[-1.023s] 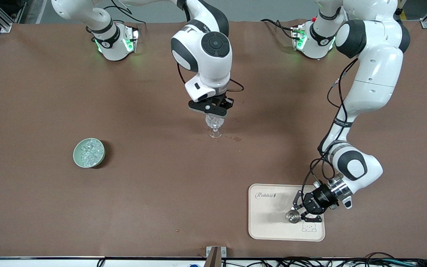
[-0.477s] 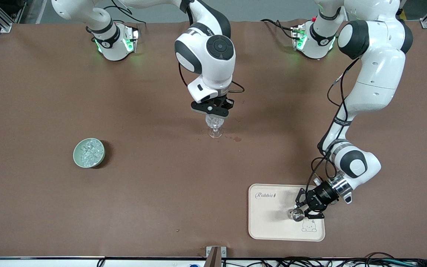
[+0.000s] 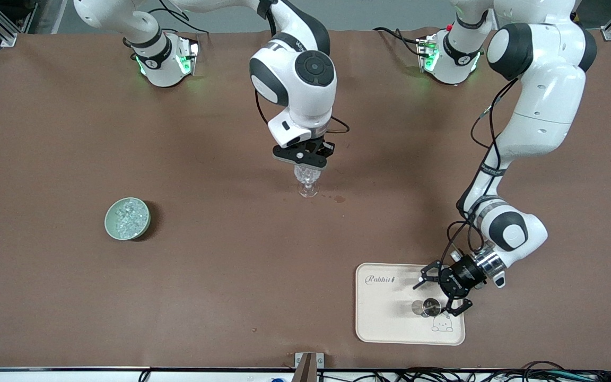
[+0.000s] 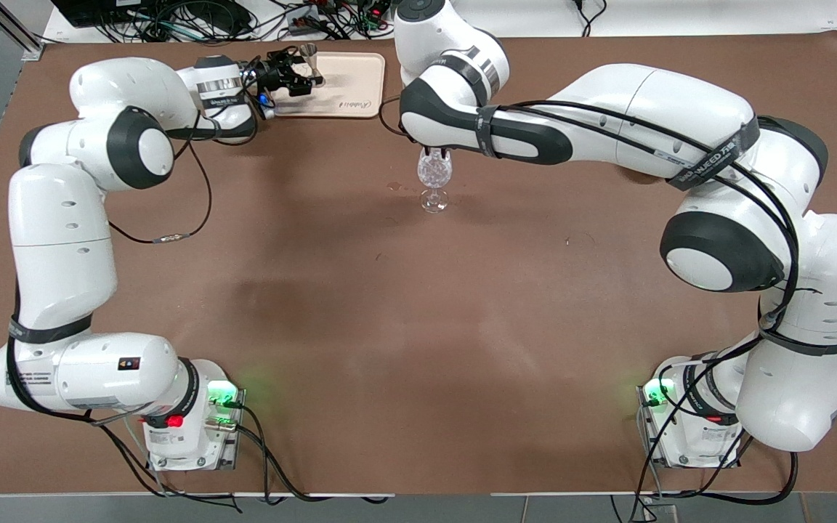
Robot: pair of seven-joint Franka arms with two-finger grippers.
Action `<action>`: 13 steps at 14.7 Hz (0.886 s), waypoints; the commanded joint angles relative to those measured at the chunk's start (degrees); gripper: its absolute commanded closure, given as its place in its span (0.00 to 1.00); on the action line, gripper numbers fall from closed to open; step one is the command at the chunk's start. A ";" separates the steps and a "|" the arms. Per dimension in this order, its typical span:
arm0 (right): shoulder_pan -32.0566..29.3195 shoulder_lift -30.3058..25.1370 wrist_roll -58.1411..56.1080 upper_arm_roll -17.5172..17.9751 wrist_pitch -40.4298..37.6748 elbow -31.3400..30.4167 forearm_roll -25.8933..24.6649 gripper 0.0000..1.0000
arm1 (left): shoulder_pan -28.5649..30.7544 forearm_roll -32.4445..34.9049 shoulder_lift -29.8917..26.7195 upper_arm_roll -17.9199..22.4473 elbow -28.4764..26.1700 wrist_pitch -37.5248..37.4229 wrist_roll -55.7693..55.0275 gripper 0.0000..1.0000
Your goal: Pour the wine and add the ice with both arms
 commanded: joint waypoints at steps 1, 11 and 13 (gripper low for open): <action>0.55 -0.21 0.44 -0.47 -0.45 -0.12 -0.80 0.38 | 0.61 -0.84 -6.17 0.47 -7.60 -0.74 1.67 0.00; -7.60 -10.92 -0.79 -1.53 -4.49 0.85 -5.35 0.00 | 0.70 28.65 -16.90 3.36 -11.74 -0.83 3.96 0.00; -12.17 -13.82 -5.25 -1.53 -5.63 0.85 -6.51 0.00 | 0.61 40.23 -18.74 5.12 -10.17 -1.79 3.96 0.00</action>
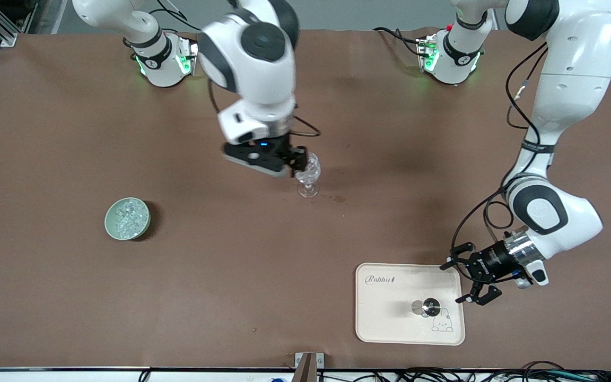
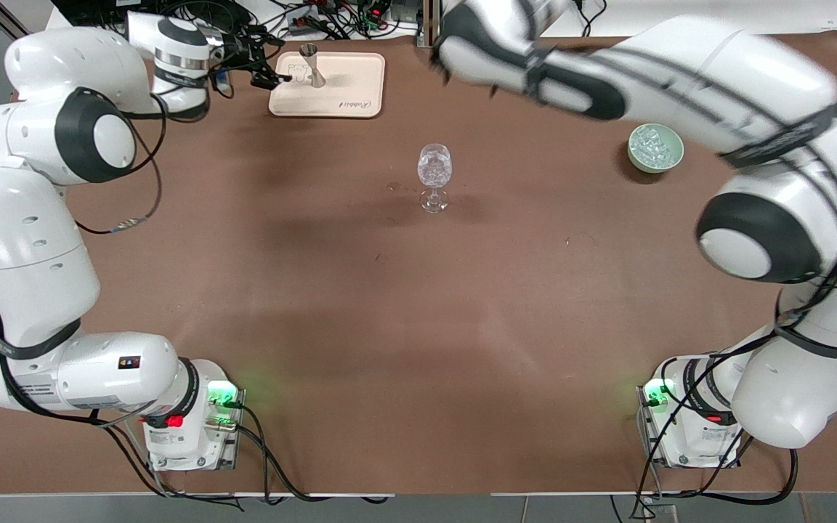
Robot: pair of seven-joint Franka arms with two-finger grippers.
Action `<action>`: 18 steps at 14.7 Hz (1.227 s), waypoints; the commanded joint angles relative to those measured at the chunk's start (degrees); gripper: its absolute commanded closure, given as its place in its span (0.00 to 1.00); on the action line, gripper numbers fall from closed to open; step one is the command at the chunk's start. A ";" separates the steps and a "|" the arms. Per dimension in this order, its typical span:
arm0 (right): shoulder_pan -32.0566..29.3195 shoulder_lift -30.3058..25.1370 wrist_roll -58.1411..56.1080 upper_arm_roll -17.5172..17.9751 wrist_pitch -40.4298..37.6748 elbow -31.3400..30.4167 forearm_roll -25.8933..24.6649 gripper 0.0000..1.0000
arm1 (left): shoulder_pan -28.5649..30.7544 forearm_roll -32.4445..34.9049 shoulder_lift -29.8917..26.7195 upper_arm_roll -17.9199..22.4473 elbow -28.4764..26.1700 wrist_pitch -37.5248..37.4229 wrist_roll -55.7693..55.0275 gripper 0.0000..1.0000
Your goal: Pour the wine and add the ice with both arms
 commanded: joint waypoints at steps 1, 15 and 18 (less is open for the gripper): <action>-6.38 -5.91 -6.11 0.85 -1.94 -2.17 -1.33 0.00 | -0.10 15.39 -3.45 2.02 1.37 -2.63 0.52 0.00; -42.59 -21.02 -50.87 1.37 -18.13 -6.72 4.73 0.00 | -0.27 42.87 -12.32 1.06 7.19 -9.20 1.04 0.00; -45.68 -23.77 -55.88 1.29 -18.03 -10.26 6.05 0.00 | -0.54 54.36 -16.45 0.44 7.28 -16.06 6.57 0.00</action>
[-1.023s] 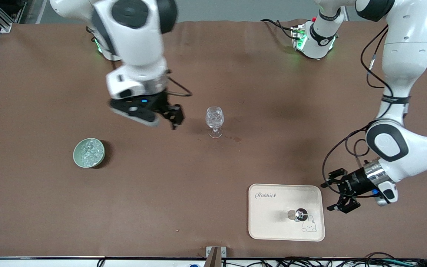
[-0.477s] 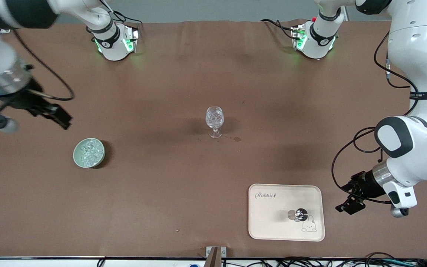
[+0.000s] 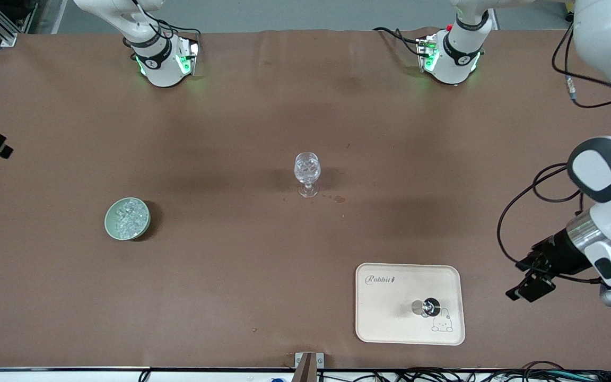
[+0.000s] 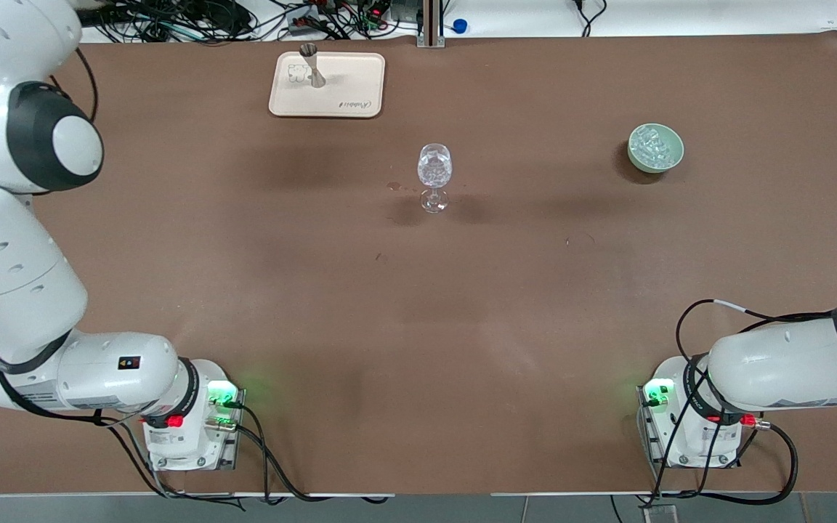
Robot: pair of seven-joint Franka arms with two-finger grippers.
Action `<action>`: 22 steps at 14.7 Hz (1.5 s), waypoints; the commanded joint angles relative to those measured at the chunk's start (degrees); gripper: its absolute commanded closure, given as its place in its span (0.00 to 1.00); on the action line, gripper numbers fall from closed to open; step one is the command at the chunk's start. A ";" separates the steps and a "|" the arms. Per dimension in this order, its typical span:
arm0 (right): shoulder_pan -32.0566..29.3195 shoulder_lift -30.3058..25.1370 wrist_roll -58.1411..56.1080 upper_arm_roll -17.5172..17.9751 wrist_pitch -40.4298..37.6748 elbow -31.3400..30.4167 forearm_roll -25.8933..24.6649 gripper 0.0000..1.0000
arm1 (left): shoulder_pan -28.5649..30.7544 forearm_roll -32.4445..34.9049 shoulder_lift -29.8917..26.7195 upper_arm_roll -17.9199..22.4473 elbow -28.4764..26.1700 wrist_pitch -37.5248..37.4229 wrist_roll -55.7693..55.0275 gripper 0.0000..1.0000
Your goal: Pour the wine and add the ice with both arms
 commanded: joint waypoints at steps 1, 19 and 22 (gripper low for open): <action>-1.78 -3.73 -1.76 1.37 0.83 -4.92 0.93 0.00 | -0.44 8.09 -5.20 -0.16 -1.63 -6.14 5.87 0.00; 0.33 -3.30 -2.46 1.37 1.63 -4.39 0.93 0.00 | -5.09 14.45 -36.77 0.61 -26.76 -23.65 29.72 0.01; 0.33 -3.30 -2.46 1.37 1.63 -4.39 0.93 0.00 | -6.68 14.45 -33.79 2.21 -23.79 -23.65 31.65 0.02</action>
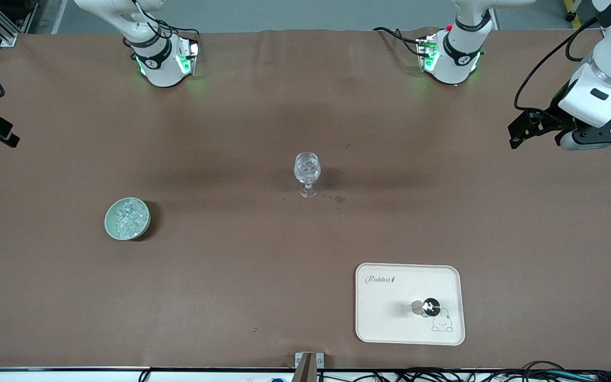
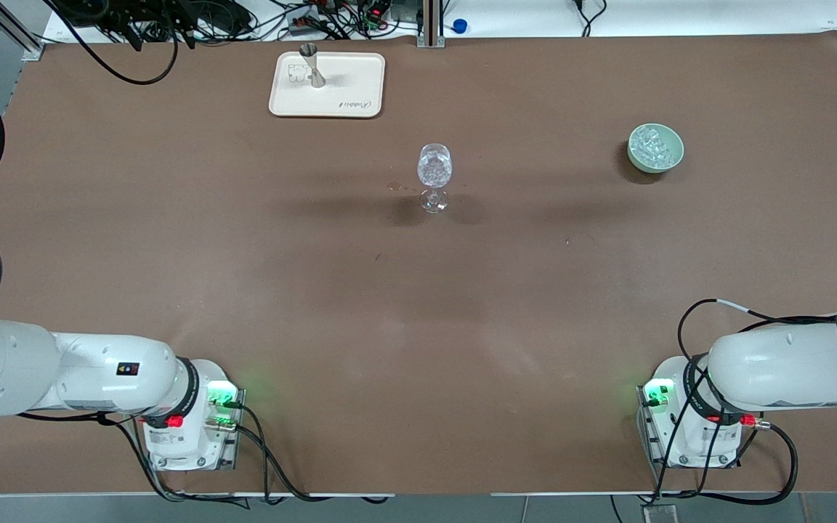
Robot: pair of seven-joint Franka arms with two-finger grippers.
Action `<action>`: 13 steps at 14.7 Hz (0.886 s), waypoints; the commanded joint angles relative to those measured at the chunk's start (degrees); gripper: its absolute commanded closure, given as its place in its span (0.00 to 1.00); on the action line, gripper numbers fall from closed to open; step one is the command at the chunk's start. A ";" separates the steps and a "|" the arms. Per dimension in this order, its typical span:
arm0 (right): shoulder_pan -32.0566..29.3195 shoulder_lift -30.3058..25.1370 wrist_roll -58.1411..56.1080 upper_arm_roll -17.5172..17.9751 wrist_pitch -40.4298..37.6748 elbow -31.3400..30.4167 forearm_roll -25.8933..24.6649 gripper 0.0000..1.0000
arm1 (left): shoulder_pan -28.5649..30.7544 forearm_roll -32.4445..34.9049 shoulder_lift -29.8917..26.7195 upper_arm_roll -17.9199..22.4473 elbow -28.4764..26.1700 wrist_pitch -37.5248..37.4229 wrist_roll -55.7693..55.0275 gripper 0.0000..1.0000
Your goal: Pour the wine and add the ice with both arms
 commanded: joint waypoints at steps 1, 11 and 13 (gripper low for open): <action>-0.04 -1.28 -0.59 -0.06 0.36 -1.49 0.61 0.00 | -1.63 0.13 3.26 1.27 3.56 0.44 2.12 0.02; -0.22 -1.28 -0.68 -0.14 0.10 -1.49 0.61 0.00 | -1.54 -0.57 5.21 1.19 4.55 0.17 2.12 0.01; -0.22 -1.28 -0.68 -0.14 0.18 -1.40 0.61 0.00 | -1.54 -1.01 5.30 1.19 4.64 0.26 3.25 0.01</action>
